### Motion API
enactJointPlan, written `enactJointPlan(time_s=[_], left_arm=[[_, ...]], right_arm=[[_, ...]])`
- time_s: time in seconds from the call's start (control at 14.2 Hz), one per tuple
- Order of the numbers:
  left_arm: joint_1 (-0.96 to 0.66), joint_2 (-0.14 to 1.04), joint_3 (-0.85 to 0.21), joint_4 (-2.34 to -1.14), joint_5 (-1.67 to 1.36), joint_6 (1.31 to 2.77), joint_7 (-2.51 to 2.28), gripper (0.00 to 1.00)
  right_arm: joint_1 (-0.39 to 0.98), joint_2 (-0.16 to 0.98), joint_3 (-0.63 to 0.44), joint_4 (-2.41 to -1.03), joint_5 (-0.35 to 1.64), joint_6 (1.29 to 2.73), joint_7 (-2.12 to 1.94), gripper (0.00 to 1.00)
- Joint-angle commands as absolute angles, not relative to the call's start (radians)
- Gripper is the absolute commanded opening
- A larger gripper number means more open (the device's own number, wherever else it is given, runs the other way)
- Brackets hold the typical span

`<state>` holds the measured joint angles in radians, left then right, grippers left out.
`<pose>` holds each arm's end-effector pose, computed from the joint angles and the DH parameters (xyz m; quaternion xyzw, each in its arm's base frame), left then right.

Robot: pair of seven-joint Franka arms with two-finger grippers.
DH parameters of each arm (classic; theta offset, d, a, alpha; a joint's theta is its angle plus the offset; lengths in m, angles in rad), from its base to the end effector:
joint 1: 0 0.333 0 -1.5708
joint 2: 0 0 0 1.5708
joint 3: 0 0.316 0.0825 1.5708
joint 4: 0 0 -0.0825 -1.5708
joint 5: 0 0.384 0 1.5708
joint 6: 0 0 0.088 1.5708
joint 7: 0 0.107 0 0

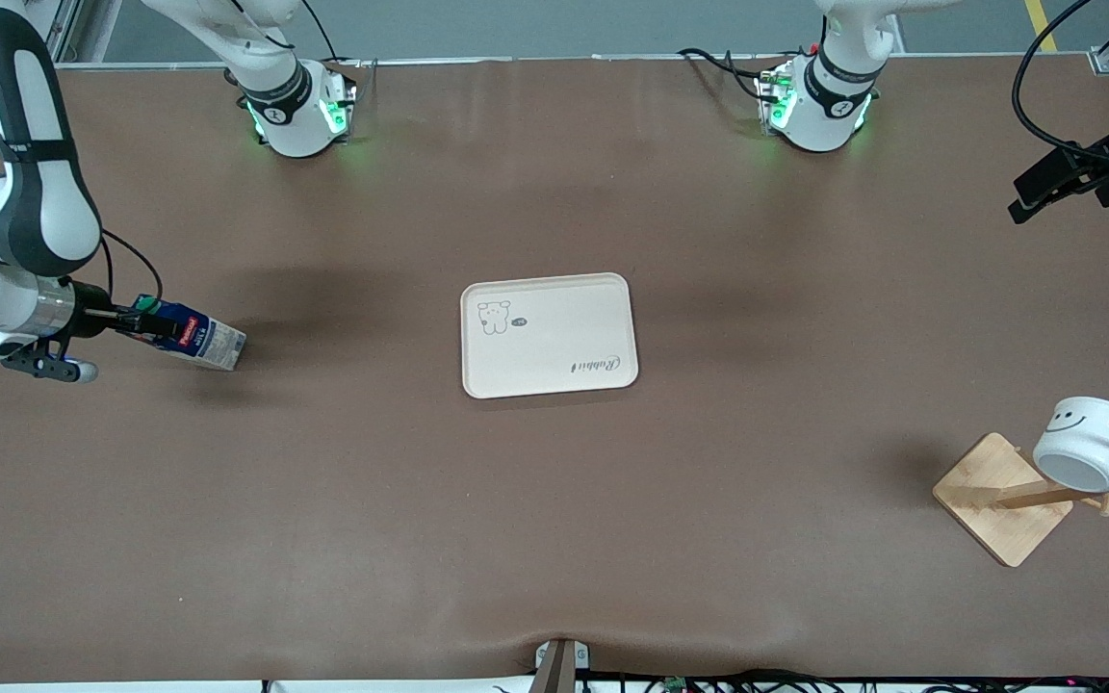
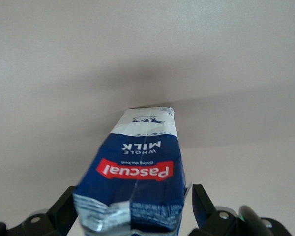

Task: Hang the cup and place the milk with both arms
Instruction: 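Lower the milk carton onto the table beside the right arm, then open the right gripper and draw it back from the carton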

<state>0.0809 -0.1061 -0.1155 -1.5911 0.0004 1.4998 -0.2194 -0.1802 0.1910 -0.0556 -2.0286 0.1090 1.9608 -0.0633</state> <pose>0.5135 -0.0214 0.6650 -0.9957 -0.0926 -0.0078 0.0054 0.5412 -0.1221 0.3357 -0.9844 0.1124 0.1209 0.0607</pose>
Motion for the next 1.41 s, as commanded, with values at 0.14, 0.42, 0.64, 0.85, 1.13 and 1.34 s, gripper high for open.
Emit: enactJointPlan(time_s=[0.14, 0.42, 0.64, 0.85, 1.13, 1.34], left_arm=[[0.086, -0.126, -0.124, -1.577, 0.000, 1.468, -0.224, 1.00], [0.081, -0.120, -0.129, -1.580, 0.000, 1.462, -0.222, 1.00], [0.078, -0.120, -0.129, -1.580, -0.005, 1.462, -0.224, 1.00], [0.083, -0.121, -0.129, -1.591, -0.005, 1.462, -0.225, 1.00], [0.083, -0.124, -0.129, -1.592, -0.005, 1.451, -0.225, 1.00], [0.083, -0.129, -0.129, -1.598, -0.005, 1.451, -0.225, 1.00]], right_arm=[[-0.181, 0.184, -0.035, -1.849, 0.092, 1.846, -0.072, 1.00], [-0.150, 0.207, -0.035, -1.714, 0.086, 1.818, -0.074, 1.00], [-0.108, 0.207, -0.035, -1.665, 0.005, 1.803, -0.068, 1.00], [-0.078, 0.207, -0.035, -1.629, -0.020, 1.798, -0.066, 1.00], [-0.084, 0.209, -0.035, -1.602, -0.008, 1.749, -0.084, 1.00], [-0.083, 0.213, -0.035, -1.536, -0.003, 1.692, -0.084, 1.00]])
